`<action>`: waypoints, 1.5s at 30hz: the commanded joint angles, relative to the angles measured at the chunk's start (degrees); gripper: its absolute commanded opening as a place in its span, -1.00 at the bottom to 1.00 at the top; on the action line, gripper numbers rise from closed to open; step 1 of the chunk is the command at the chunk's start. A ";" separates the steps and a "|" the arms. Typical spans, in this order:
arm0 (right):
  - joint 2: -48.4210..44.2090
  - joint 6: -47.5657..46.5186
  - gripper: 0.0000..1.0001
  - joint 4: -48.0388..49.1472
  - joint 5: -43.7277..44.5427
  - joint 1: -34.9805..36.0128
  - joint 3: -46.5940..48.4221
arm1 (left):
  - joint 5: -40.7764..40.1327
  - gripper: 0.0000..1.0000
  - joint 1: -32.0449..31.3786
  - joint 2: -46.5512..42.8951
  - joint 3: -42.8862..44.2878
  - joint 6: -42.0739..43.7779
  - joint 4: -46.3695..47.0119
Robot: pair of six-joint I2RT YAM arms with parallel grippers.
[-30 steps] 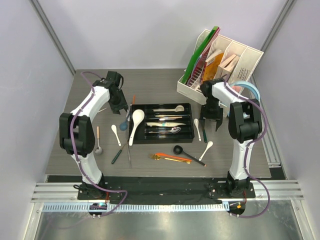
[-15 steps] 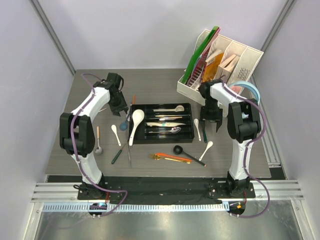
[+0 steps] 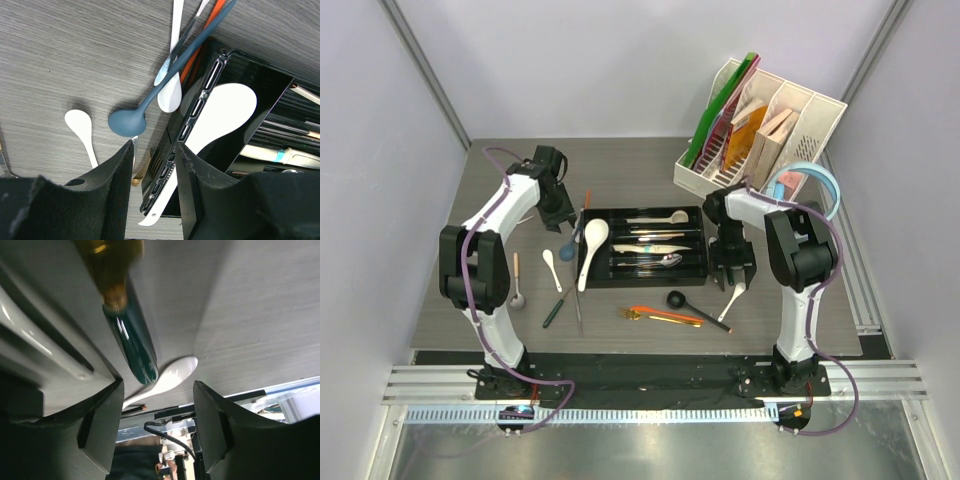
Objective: Sort the eating utensils into containers
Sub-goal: Pick up the knife at the center of the board.
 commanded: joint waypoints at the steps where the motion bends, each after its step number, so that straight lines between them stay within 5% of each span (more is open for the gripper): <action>1: -4.62 -0.84 0.25 9.04 2.14 0.26 -3.96 | 0.97 -0.21 0.24 -0.09 0.74 0.15 -0.30; 11: -3.91 -1.36 0.20 12.38 7.06 0.35 -3.70 | 0.97 -0.21 0.24 -0.97 -0.57 -0.02 -0.04; 18: -12.34 -1.45 0.15 12.82 9.35 0.35 -2.56 | 0.88 -0.21 0.24 -1.32 -1.53 -0.11 -0.04; 31: -24.65 -4.88 0.14 39.35 11.90 0.26 -21.54 | 2.38 -0.21 0.24 0.70 1.01 0.42 -1.18; 45: -24.57 -5.85 0.15 39.63 12.51 0.26 -18.12 | 2.55 -0.21 0.24 2.02 3.65 0.77 -2.32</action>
